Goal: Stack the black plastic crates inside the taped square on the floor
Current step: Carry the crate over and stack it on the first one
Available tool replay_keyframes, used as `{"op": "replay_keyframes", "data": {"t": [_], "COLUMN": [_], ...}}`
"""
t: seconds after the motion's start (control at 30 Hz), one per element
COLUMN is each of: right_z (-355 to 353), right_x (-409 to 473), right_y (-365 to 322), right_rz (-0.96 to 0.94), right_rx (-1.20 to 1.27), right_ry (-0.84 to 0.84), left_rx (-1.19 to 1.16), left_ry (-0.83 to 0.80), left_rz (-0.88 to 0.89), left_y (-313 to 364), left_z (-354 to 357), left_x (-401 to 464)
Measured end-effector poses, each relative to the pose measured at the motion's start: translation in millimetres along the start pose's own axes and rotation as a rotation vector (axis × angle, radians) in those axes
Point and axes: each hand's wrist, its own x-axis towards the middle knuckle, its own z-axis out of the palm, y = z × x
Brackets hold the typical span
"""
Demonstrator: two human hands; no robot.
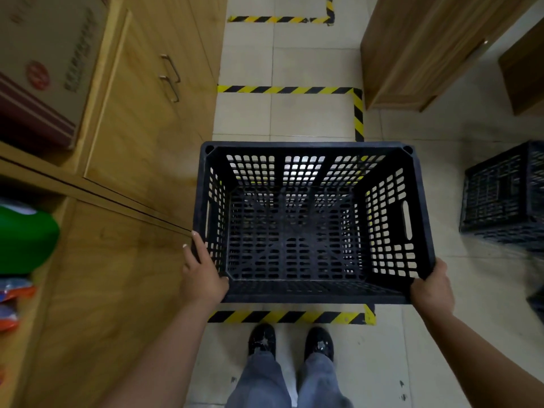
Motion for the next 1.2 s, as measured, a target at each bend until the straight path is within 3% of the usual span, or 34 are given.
{"op": "replay_keyframes", "data": {"t": [0.4,0.8,1.0,1.2], "right_z": [6.1,-6.3,0.5,1.7], "right_x": [-0.2,1.5,-5.9,-5.5], "right_y": [0.2,1.3,10.4,9.6], "right_rz": [-0.058,-0.08,0.083,0.055], "right_rx": [-0.052,0.007,0.175,0.152], "right_ry": [0.062,-0.047,-0.059,-0.013], "left_rx": [0.067,0.189,0.133,0.1], "left_ry": [0.014,0.037,-0.042,-0.02], "left_rz": [-0.001,0.074,0.074,0.076], "left_y": [-6.3,0.1,-3.0,-3.6], "left_z": [1.3,-3.4,-2.1,0.1], "left_x": [4.7,-10.4,-16.2,-13.9]}}
